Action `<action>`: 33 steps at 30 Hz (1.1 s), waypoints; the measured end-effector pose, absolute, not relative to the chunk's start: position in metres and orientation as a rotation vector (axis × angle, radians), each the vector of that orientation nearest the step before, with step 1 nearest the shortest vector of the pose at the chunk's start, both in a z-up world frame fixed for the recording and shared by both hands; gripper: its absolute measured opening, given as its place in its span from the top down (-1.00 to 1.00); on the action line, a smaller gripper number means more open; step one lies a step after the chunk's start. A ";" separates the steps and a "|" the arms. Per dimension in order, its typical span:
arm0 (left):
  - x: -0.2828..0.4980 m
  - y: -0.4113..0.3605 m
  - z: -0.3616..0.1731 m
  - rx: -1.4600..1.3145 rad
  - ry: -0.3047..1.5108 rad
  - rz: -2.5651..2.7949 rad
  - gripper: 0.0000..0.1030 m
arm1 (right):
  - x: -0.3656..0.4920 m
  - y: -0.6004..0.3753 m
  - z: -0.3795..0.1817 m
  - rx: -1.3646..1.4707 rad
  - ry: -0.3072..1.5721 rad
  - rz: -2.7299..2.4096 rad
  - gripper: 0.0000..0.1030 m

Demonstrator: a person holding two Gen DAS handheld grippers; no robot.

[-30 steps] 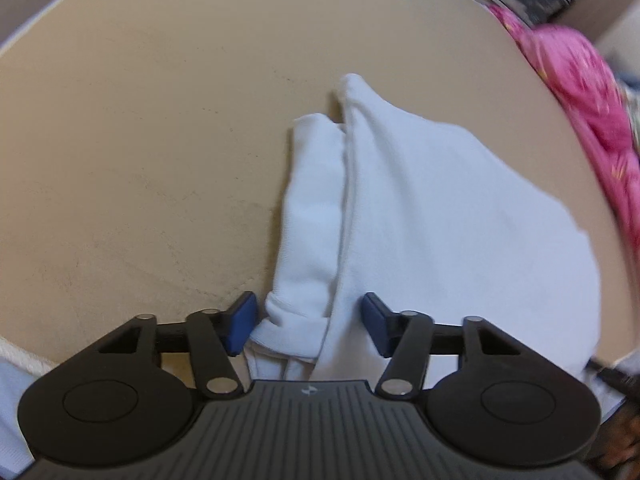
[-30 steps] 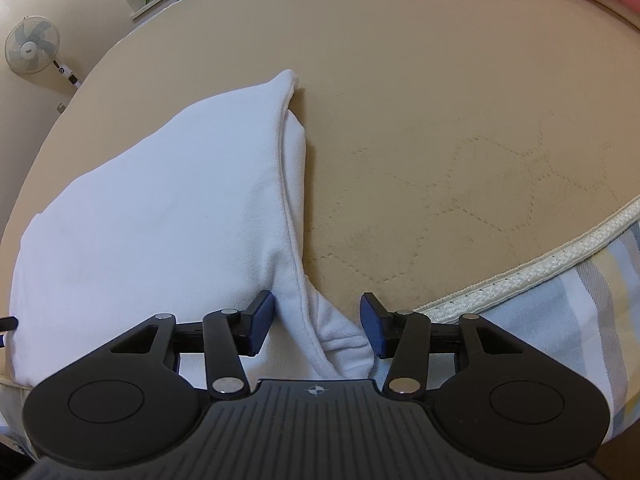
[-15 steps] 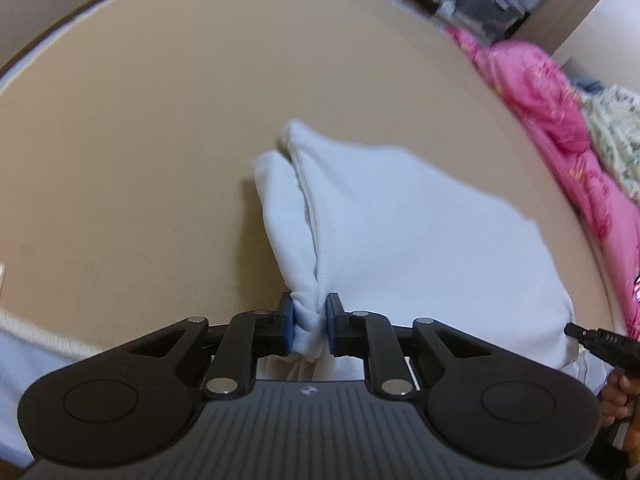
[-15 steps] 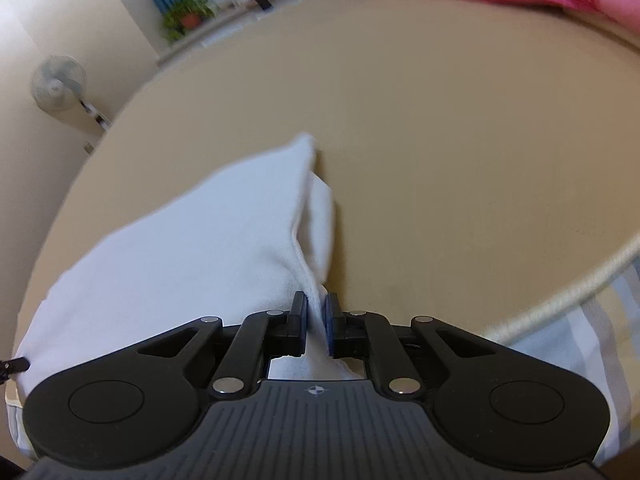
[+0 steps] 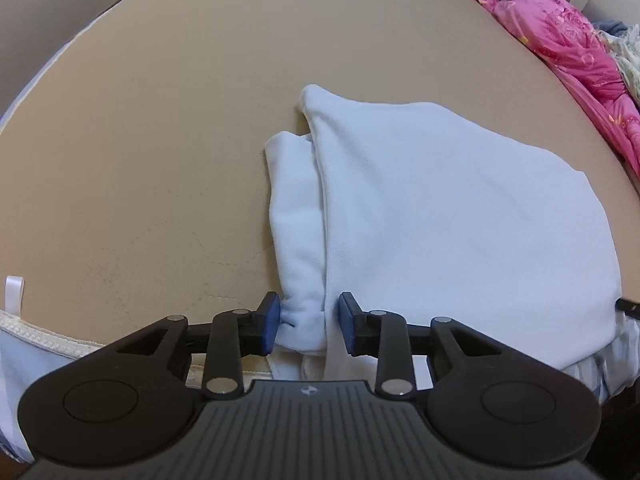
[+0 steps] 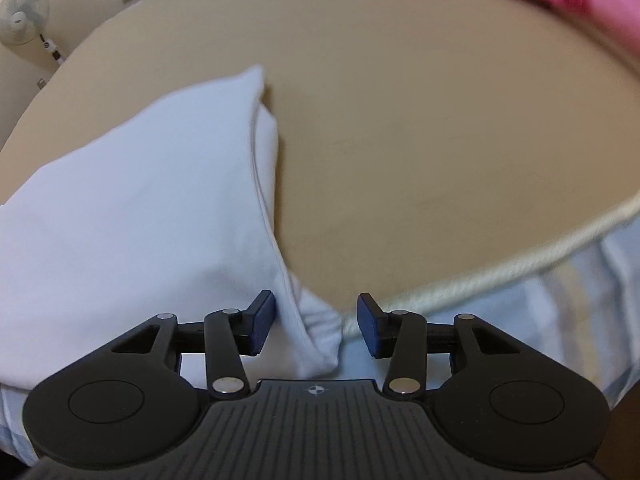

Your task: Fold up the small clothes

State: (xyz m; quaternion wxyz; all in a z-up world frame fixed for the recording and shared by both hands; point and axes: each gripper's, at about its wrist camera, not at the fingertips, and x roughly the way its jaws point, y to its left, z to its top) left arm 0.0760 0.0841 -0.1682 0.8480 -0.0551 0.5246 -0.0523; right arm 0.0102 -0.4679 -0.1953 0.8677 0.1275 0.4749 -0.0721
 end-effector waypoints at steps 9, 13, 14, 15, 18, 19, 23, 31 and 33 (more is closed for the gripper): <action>0.074 0.085 -0.165 -0.105 1.105 -0.107 0.25 | 0.000 -0.463 -0.173 0.211 0.893 -0.157 0.10; 0.074 0.090 -0.163 -0.118 1.107 -0.103 0.15 | -0.006 -0.466 -0.163 0.215 0.837 -0.175 0.10; 0.074 0.093 -0.163 -0.134 1.105 -0.098 0.09 | -0.009 -0.465 -0.158 0.218 0.809 -0.182 0.11; 0.073 0.098 -0.161 -0.163 1.101 -0.091 0.02 | -0.010 -0.466 -0.152 0.219 0.776 -0.186 0.10; 0.072 0.119 -0.158 -0.288 1.100 -0.076 -0.08 | -0.012 -0.469 -0.120 0.220 0.678 -0.151 0.10; 0.072 0.124 -0.159 -0.324 1.106 -0.079 -0.08 | -0.013 -0.469 -0.107 0.210 0.630 -0.131 0.10; 0.074 0.126 -0.168 -0.351 1.150 -0.092 -0.23 | -0.013 -0.470 -0.077 0.138 0.514 -0.065 0.07; 0.076 0.104 -0.186 -0.274 1.173 -0.084 -0.08 | -0.001 -0.488 -0.105 0.321 0.553 -0.106 0.10; 0.072 0.094 -0.184 -0.237 1.143 -0.099 0.47 | 0.002 -0.492 -0.106 0.312 0.561 -0.113 0.10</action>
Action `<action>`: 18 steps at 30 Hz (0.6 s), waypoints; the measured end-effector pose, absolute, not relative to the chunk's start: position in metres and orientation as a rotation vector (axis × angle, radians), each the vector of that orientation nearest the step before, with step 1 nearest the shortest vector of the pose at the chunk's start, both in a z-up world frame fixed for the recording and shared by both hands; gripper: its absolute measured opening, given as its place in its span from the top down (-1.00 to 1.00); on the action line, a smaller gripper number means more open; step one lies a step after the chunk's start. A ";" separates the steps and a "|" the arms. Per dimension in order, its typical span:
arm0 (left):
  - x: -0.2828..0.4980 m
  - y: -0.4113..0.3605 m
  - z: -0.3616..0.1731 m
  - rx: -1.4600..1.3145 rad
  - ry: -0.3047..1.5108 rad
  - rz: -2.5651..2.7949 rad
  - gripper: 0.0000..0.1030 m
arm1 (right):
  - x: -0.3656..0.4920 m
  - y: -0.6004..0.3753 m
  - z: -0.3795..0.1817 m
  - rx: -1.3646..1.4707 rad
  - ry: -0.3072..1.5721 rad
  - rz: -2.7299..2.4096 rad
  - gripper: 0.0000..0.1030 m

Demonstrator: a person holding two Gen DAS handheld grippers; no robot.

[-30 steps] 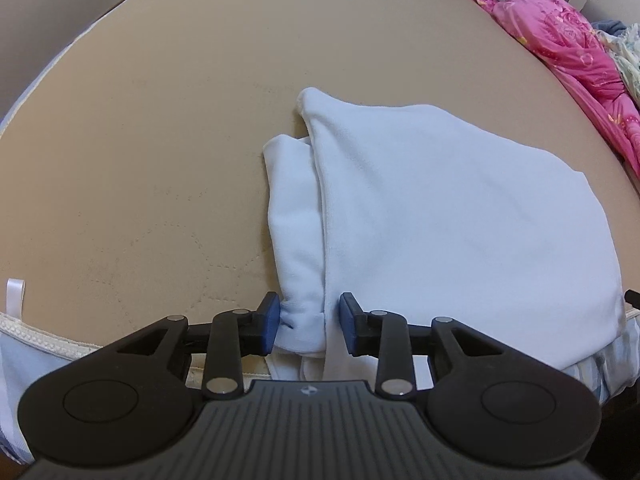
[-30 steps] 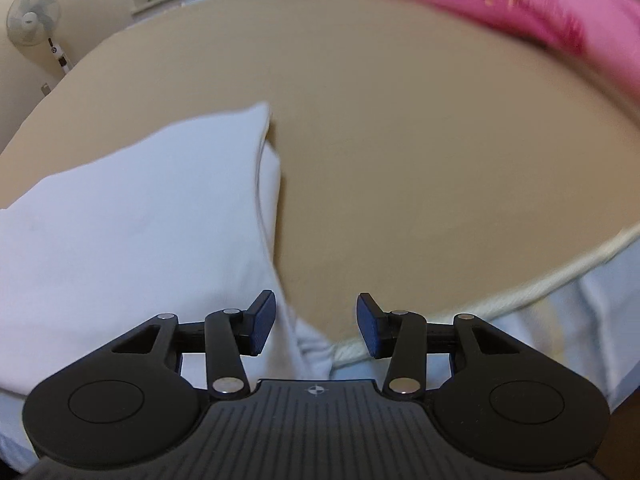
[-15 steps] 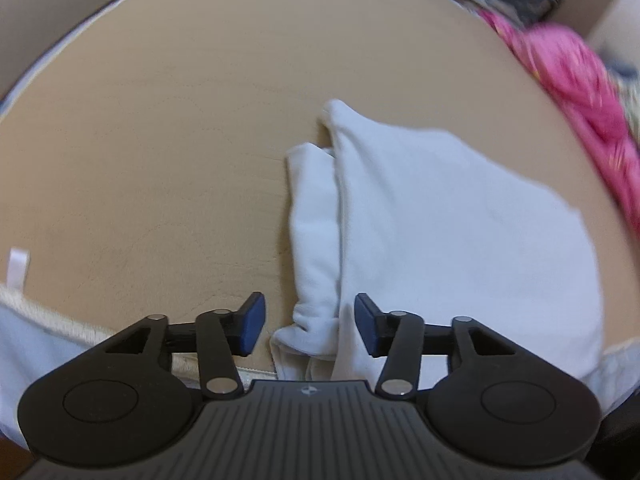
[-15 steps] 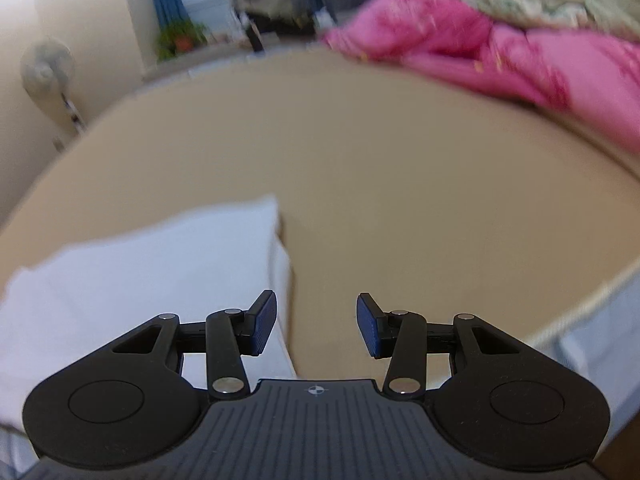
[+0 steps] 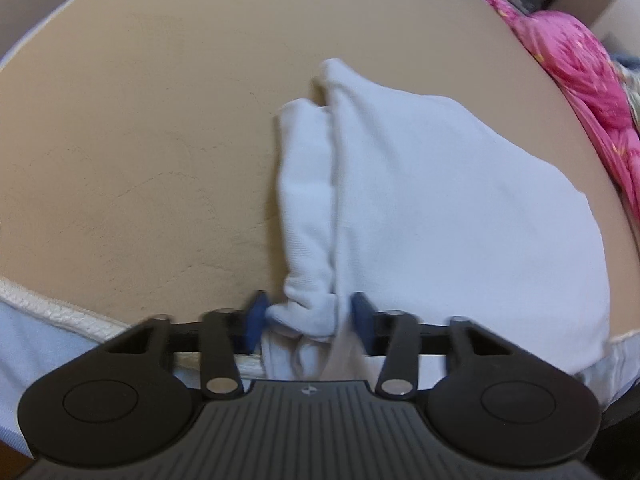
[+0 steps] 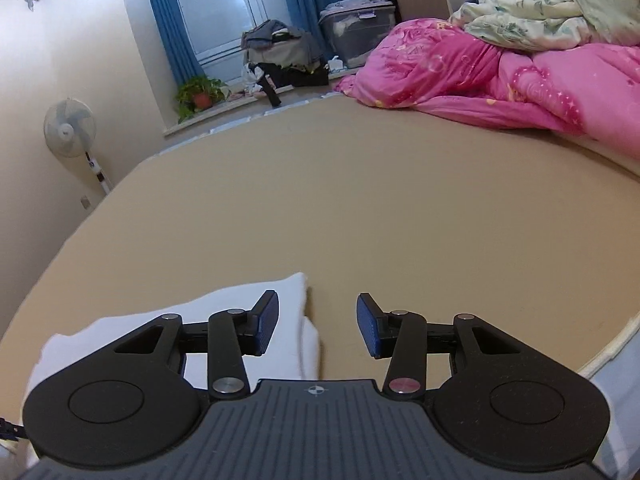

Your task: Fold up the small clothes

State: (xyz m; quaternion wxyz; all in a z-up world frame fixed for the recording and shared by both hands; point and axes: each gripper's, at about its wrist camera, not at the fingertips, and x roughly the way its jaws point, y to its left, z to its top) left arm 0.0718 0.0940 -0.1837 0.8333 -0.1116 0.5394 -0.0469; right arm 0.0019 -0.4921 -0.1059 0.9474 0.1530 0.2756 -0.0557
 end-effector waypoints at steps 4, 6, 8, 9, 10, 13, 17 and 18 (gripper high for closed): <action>0.066 0.079 -0.174 -0.200 1.119 -0.064 0.53 | 0.005 -0.505 -0.110 0.403 0.589 -0.097 0.10; 0.065 0.070 -0.158 -0.177 1.097 -0.046 0.56 | 0.004 -0.510 -0.111 0.410 0.591 -0.119 0.10; 0.063 0.053 -0.130 -0.186 1.044 -0.073 0.57 | 0.002 -0.516 -0.112 0.428 0.590 -0.137 0.10; 0.063 0.043 -0.117 -0.183 1.020 -0.094 0.57 | 0.001 -0.519 -0.113 0.439 0.592 -0.144 0.10; 0.063 0.025 -0.100 -0.168 0.992 -0.125 0.57 | 0.001 -0.522 -0.113 0.445 0.593 -0.149 0.10; 0.064 -0.042 -0.058 -0.120 0.921 -0.248 0.58 | 0.000 -0.531 -0.115 0.451 0.587 -0.152 0.10; 0.065 -0.156 -0.034 -0.065 0.893 -0.425 0.58 | -0.002 -0.542 -0.117 0.450 0.574 -0.167 0.10; 0.066 -0.187 -0.035 -0.058 0.901 -0.461 0.57 | -0.003 -0.546 -0.118 0.452 0.574 -0.174 0.10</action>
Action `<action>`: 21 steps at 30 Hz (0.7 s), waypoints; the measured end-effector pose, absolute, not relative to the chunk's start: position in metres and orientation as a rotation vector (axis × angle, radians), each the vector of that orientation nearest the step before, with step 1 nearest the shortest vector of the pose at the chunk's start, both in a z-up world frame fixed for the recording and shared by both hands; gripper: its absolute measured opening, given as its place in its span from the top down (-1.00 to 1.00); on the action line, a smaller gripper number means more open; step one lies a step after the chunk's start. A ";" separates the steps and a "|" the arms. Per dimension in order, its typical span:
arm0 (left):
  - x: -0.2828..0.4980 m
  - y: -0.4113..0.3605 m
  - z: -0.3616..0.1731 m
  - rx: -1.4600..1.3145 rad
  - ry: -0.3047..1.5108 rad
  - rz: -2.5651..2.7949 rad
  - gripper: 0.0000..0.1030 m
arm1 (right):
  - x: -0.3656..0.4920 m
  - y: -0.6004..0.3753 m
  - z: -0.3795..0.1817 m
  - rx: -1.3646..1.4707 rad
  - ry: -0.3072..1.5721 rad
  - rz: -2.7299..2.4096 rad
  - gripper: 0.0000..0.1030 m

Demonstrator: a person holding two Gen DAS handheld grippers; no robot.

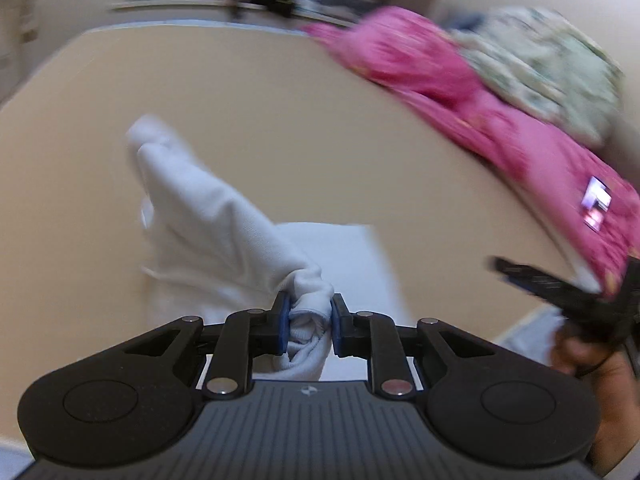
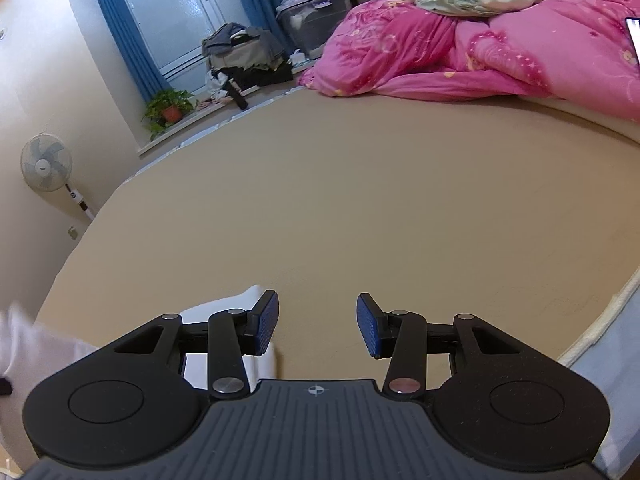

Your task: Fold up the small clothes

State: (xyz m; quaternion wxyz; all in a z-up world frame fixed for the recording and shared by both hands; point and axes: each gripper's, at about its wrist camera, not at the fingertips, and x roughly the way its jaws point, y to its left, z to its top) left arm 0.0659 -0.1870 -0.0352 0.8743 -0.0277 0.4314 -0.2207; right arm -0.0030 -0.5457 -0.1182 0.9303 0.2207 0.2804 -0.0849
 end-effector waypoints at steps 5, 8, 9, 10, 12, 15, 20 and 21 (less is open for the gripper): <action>0.081 -0.305 -0.078 -0.091 1.041 -0.647 0.33 | -0.005 -0.560 -0.125 0.475 0.588 -0.177 0.10; 0.092 -0.300 -0.087 -0.121 1.025 -0.651 0.33 | -0.004 -0.567 -0.129 0.507 0.604 -0.149 0.10; 0.093 -0.287 -0.087 -0.122 1.010 -0.639 0.33 | -0.003 -0.568 -0.131 0.522 0.618 -0.128 0.10; 0.094 -0.268 -0.088 -0.122 1.000 -0.621 0.34 | -0.002 -0.567 -0.135 0.540 0.639 -0.096 0.10; 0.089 -0.233 -0.093 -0.087 0.990 -0.580 0.38 | 0.003 -0.564 -0.145 0.585 0.699 -0.001 0.10; 0.078 -0.193 -0.112 -0.007 1.005 -0.506 0.44 | 0.012 -0.550 -0.163 0.642 0.821 0.146 0.10; 0.051 -0.179 -0.191 0.076 1.143 -0.530 0.80 | 0.022 -0.518 -0.185 0.470 1.005 0.139 0.66; 0.043 -0.183 -0.197 0.136 1.116 -0.543 0.80 | 0.022 -0.517 -0.187 0.470 1.016 0.133 0.67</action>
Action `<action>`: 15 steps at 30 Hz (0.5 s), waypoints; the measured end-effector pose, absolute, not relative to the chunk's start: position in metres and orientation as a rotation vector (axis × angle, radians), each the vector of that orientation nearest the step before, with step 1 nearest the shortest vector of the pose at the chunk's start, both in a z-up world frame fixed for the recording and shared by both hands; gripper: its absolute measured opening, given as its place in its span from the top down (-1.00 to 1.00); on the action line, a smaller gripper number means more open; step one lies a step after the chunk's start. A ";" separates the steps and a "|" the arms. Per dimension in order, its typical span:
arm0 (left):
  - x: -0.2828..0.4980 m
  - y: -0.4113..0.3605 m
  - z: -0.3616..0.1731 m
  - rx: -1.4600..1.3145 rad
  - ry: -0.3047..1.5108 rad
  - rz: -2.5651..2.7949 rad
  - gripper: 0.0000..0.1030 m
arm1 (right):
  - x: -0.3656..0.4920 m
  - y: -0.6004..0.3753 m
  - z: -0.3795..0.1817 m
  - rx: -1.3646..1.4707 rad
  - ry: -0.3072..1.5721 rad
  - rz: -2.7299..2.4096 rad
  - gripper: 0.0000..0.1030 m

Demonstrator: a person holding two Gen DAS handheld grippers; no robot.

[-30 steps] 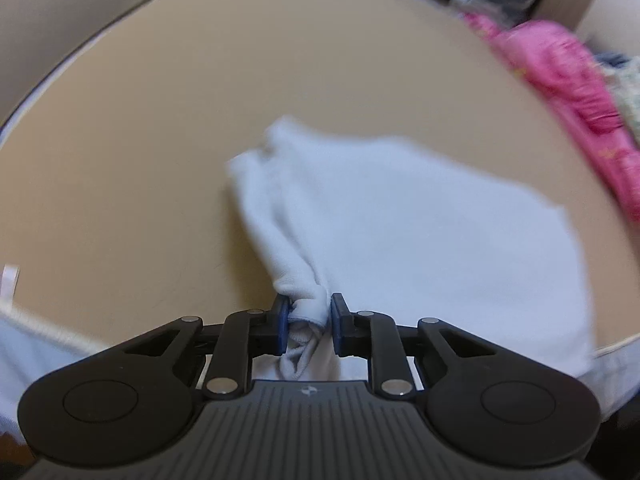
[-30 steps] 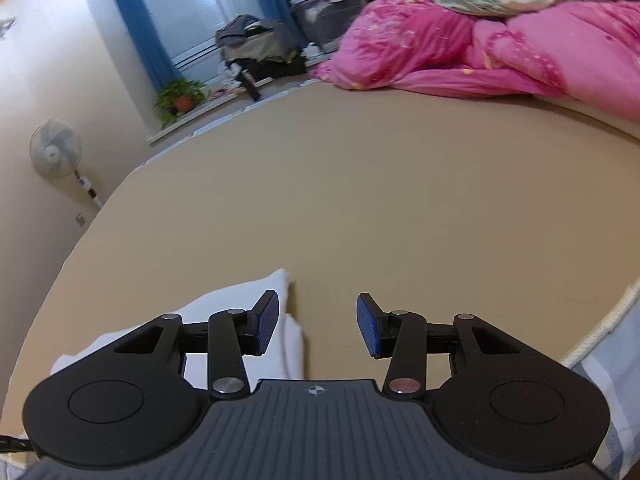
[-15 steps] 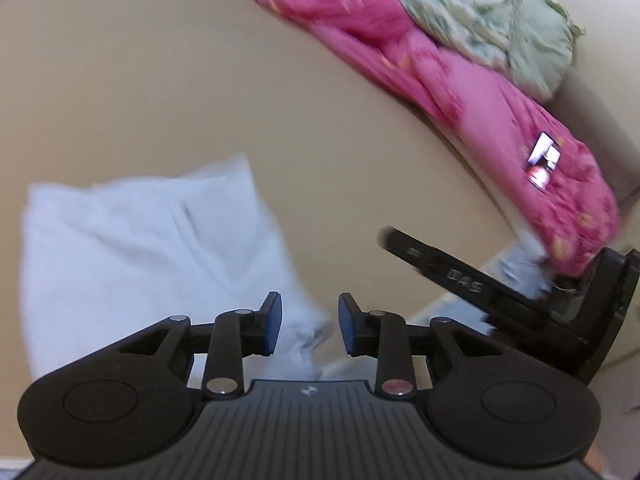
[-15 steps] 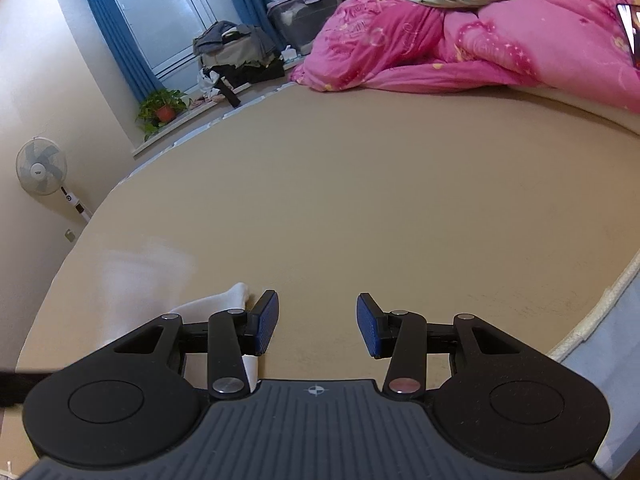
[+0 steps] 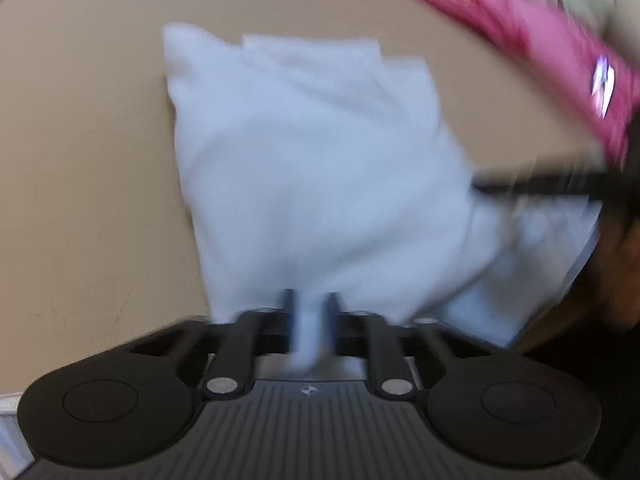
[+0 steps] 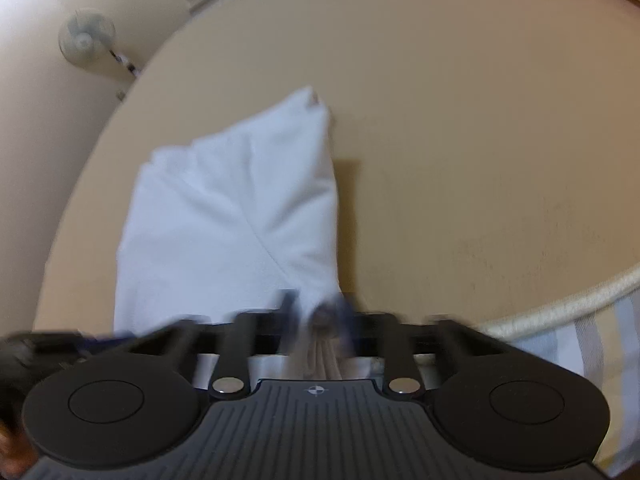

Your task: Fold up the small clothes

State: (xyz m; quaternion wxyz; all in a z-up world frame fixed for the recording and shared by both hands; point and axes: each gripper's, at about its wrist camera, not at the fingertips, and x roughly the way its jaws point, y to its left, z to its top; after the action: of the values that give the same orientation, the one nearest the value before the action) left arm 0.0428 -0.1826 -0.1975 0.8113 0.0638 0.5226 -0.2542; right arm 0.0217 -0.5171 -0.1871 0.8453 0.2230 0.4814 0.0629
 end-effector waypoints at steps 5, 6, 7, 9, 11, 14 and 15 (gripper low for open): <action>0.049 -0.182 -0.181 0.155 1.129 -0.624 0.69 | 0.015 -0.518 -0.189 0.494 1.037 0.071 0.63; 0.052 -0.181 -0.172 0.174 1.109 -0.634 0.64 | 0.014 -0.518 -0.187 0.491 1.031 0.052 0.55; 0.055 -0.174 -0.163 0.198 1.074 -0.638 0.56 | 0.016 -0.519 -0.180 0.487 1.006 0.032 0.52; 0.060 -0.160 -0.146 0.227 1.006 -0.636 0.25 | 0.014 -0.519 -0.164 0.472 0.897 0.002 0.47; 0.069 -0.141 -0.135 0.224 0.961 -0.631 0.24 | 0.018 -0.521 -0.150 0.459 0.797 0.000 0.27; 0.092 -0.124 -0.128 0.221 0.902 -0.601 0.24 | 0.041 -0.521 -0.145 0.454 0.752 -0.003 0.05; 0.101 -0.119 -0.130 0.213 0.886 -0.587 0.24 | 0.052 -0.521 -0.148 0.459 0.762 -0.004 0.03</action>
State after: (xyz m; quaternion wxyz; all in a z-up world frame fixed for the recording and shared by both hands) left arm 0.1009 -0.1195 -0.1302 0.8567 0.1013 0.4215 -0.2794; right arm 0.0519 -0.5206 -0.1484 0.9027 0.2220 0.3684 -0.0021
